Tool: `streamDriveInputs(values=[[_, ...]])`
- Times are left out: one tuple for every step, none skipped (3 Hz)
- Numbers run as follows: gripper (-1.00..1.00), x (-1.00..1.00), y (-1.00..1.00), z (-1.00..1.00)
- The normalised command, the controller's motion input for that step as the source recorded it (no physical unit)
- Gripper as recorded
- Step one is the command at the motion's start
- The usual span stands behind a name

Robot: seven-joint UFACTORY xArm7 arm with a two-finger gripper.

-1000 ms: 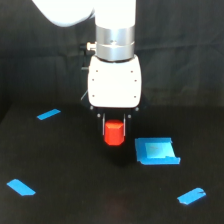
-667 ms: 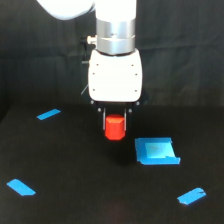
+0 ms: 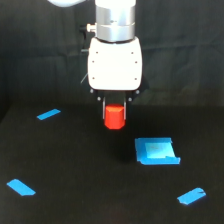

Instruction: Pick up the red object from the table

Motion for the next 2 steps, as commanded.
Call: streamDriveInputs(values=[[-0.94, -0.07, 0.03, 0.30], [-0.97, 0.01, 0.04, 0.03]])
